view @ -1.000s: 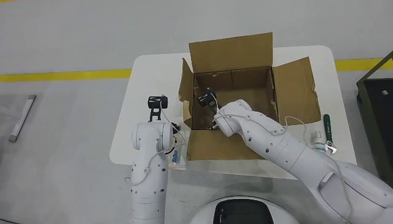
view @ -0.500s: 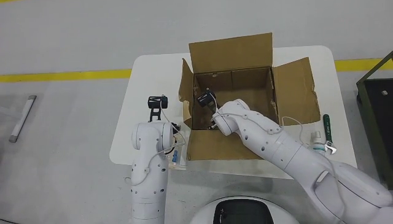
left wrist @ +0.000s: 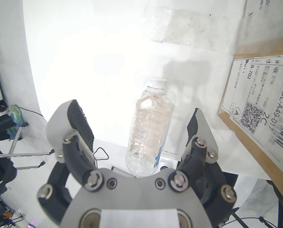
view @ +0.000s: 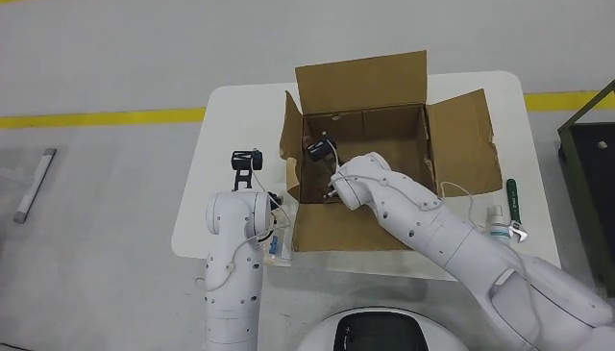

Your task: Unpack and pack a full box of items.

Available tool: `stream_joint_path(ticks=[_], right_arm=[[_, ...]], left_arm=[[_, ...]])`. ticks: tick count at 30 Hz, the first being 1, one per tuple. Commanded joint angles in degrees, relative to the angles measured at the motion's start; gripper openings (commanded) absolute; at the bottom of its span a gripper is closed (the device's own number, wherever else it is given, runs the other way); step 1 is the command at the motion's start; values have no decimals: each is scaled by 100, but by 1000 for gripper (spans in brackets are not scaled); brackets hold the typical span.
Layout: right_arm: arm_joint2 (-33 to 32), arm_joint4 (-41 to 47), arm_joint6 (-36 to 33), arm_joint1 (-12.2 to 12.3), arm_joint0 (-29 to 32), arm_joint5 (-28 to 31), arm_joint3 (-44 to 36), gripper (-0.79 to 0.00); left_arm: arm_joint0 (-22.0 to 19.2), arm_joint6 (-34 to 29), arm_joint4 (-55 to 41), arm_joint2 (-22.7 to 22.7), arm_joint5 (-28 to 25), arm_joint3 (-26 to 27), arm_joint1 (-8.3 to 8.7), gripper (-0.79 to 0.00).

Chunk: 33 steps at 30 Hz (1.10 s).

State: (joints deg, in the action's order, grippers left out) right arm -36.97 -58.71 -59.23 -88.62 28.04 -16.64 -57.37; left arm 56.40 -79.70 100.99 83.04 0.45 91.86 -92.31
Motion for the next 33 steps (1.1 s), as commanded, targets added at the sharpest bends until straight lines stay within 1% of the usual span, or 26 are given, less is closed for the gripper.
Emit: stream_joint_path(ticks=[1, 3, 5, 7, 9, 10, 13, 15, 17, 20, 33], right_arm=[[-199, 18, 4, 54, 68, -81, -243, -785], [-583, 182, 68, 155, 223, -96, -624, -785], [-1106, 354, 163, 301, 469, -38, -1080, -785], [-1771, 689, 243, 461, 846, 101, -1659, -785], [-2550, 1304, 420, 606, 1357, 381, -2324, -785], [-3069, 1865, 537, 682, 1735, 663, -2689, -785], [-3854, 2716, 717, 790, 2382, 1159, -3182, -785], [-4180, 2974, 794, 844, 2684, 1364, -3396, -785], [-4343, 3092, 845, 878, 2868, 1442, -3523, -785], [-4417, 3202, 916, 908, 3004, 1543, -3591, -785], [-4402, 3171, 953, 917, 3029, 1528, -3597, -785]], left_arm=[[0, 0, 0, 0, 0, 0, 0, 0], [0, 0, 0, 0, 0, 0, 0, 0], [0, 0, 0, 0, 0, 0, 0, 0], [0, 0, 0, 0, 0, 0, 0, 0], [0, 0, 0, 0, 0, 0, 0, 0], [0, 0, 0, 0, 0, 0, 0, 0], [0, 0, 0, 0, 0, 0, 0, 0], [0, 0, 0, 0, 0, 0, 0, 0], [0, 0, 0, 0, 0, 0, 0, 0], [0, 0, 0, 0, 0, 0, 0, 0], [0, 0, 0, 0, 0, 0, 0, 0]])
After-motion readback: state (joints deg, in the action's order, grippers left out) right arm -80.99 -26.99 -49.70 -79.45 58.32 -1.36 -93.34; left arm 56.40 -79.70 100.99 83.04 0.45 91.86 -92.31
